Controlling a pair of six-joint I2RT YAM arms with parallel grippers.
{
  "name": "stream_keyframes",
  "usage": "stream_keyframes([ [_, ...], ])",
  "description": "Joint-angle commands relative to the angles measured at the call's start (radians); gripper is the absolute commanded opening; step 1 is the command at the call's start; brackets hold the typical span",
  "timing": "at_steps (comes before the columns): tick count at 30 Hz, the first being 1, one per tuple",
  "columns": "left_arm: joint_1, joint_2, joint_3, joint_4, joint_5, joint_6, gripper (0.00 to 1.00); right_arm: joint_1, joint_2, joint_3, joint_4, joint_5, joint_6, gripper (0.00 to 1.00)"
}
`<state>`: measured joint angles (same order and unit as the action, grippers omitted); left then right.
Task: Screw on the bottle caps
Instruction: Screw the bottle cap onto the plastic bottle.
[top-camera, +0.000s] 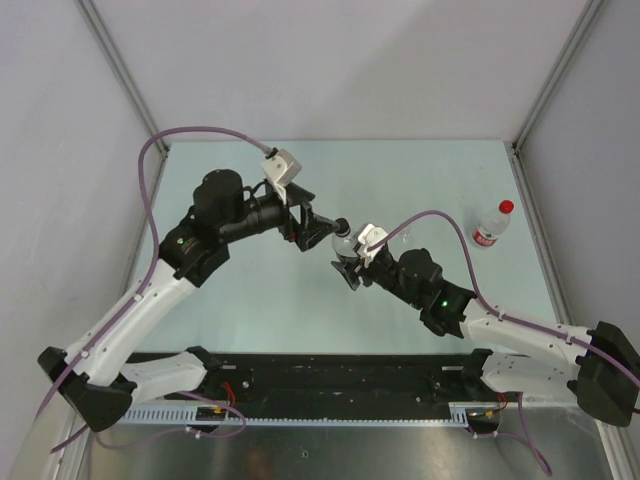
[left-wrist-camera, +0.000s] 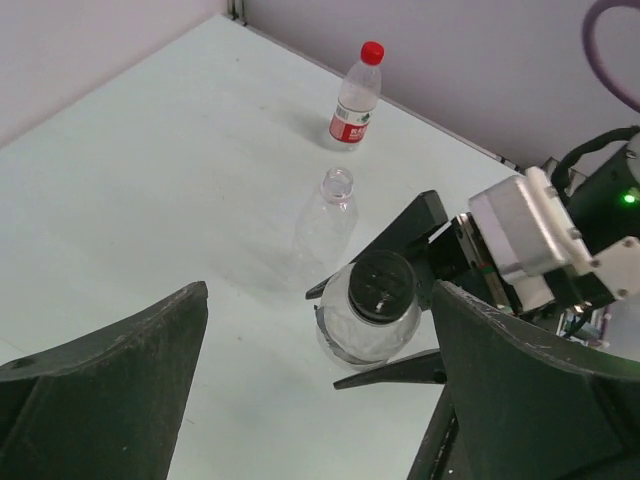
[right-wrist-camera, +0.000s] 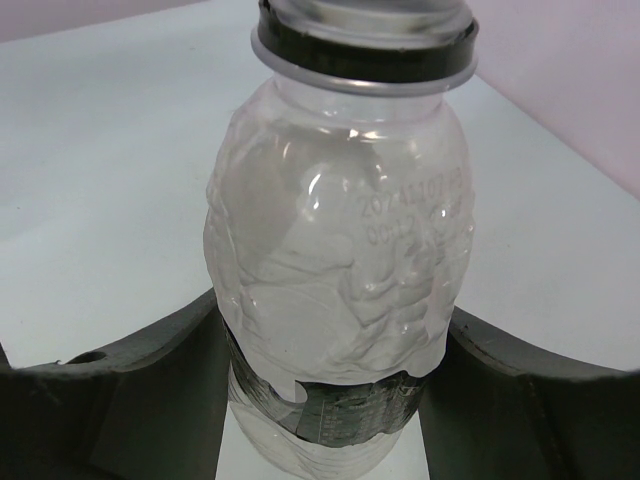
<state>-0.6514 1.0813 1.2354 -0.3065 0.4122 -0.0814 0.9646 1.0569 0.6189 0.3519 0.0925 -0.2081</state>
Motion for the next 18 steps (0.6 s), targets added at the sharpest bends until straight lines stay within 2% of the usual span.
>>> stream_keyframes([
  [1, -0.004, 0.033, 0.05, 0.021, -0.023, -0.079, 0.95, -0.002, -0.004, 0.005, 0.082, -0.022, 0.028, 0.0],
  [18, -0.046, 0.061, 0.039, 0.023, -0.06, -0.086, 0.8, -0.001, 0.05, 0.033, 0.105, -0.008, 0.042, 0.0],
])
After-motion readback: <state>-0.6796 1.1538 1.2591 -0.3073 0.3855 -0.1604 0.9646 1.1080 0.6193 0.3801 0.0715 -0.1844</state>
